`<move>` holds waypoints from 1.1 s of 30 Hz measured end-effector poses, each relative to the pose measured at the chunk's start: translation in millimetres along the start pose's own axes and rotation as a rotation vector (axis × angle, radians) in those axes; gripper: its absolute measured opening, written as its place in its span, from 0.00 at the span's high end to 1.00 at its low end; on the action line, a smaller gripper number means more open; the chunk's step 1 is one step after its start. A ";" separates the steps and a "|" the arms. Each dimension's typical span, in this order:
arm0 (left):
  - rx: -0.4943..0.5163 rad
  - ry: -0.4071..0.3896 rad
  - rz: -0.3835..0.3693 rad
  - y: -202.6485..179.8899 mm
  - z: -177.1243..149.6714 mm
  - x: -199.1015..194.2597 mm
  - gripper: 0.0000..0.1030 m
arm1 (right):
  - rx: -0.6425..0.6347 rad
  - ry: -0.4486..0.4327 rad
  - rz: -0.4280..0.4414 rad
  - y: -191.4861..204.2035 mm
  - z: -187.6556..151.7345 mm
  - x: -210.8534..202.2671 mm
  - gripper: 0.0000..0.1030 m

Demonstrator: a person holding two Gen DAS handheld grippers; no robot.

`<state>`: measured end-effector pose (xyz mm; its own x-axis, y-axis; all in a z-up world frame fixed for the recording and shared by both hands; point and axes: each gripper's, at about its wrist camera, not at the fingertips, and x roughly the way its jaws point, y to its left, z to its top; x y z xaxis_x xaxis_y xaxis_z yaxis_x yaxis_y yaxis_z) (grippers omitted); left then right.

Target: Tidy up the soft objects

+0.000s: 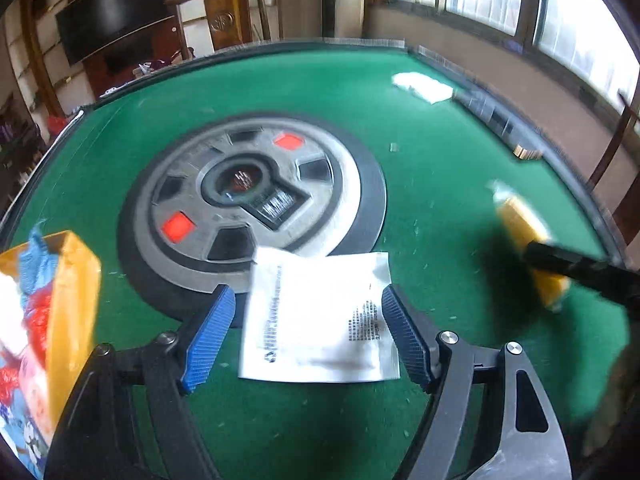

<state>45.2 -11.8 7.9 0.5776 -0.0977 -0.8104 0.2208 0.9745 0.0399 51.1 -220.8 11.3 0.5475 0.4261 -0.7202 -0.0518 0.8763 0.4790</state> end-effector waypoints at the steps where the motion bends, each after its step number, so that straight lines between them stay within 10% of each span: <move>1: -0.001 -0.015 -0.004 -4.0 -1.8 2.7 0.14 | 0.002 -0.001 0.002 -0.4 0.0 0.0 0.64; 4: 0.028 -0.027 0.036 -14.3 -2.5 4.7 0.20 | -0.008 -0.002 -0.005 1.5 -0.7 0.5 0.64; 9: 0.082 -0.020 -0.067 -20.5 -8.1 -12.8 0.87 | -0.019 -0.006 -0.012 4.3 -2.2 0.3 0.64; 11: 0.083 -0.008 -0.112 -21.7 -12.3 -21.0 0.97 | -0.027 -0.008 -0.017 5.5 -3.0 0.3 0.64; 21: -0.064 -0.092 -0.246 16.8 -58.8 -112.5 0.92 | -0.067 -0.013 0.023 14.8 -6.7 0.3 0.66; 27: -0.081 -0.156 -0.046 40.1 -94.5 -164.0 0.31 | -0.079 -0.052 -0.036 17.5 -8.2 -3.1 0.66; 33: -0.146 -0.173 0.125 80.6 -117.5 -189.9 0.28 | -0.111 -0.070 0.002 49.1 -21.0 -22.0 0.66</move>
<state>-139.1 109.1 96.3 0.7221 0.0041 -0.6918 0.0312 0.9988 0.0384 18.9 -182.5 40.1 0.6039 0.4142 -0.6810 -0.1428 0.8968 0.4187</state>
